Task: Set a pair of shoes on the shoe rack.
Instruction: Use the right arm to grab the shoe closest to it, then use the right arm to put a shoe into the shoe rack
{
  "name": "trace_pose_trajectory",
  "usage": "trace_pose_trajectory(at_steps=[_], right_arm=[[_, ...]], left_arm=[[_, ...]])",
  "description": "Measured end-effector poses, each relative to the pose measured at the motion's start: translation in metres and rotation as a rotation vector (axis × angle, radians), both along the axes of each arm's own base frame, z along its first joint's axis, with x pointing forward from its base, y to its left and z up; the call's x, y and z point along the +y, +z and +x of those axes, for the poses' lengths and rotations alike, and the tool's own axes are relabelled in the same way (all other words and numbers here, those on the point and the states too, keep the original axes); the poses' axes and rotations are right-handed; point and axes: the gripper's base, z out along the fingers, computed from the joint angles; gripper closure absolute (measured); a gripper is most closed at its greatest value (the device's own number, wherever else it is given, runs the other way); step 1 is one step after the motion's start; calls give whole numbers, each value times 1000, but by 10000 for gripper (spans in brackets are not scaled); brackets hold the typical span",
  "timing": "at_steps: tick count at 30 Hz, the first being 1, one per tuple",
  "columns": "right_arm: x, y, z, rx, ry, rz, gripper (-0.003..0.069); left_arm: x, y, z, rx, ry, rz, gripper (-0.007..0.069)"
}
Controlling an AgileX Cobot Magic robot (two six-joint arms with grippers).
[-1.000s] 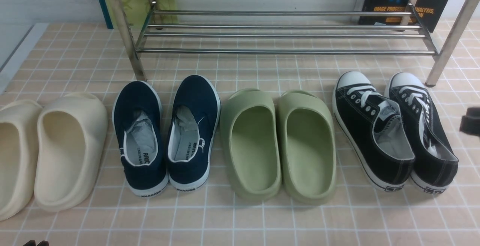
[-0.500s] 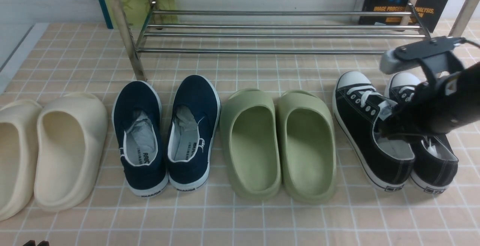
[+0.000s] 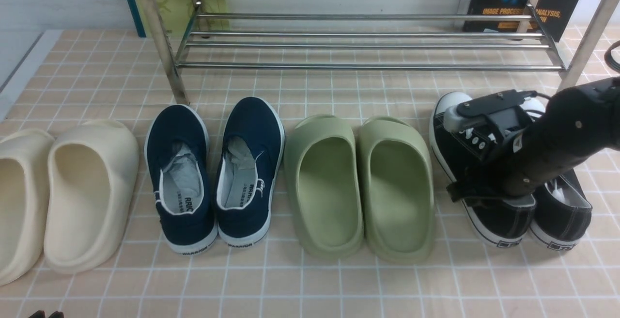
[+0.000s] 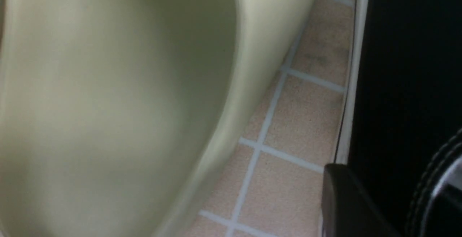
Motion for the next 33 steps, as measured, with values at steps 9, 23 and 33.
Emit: trace_pose_trajectory(at_steps=[9, 23, 33], right_arm=[[-1, 30, -10, -44, -23, 61, 664], [16, 95, 42, -257, 68, 60, 663], [42, 64, 136, -318, 101, -10, 660]], left_arm=[[0, 0, 0, 0, 0, 0, 461], [0, 0, 0, -1, 0, 4, 455], [0, 0, 0, -1, 0, 6, 444]])
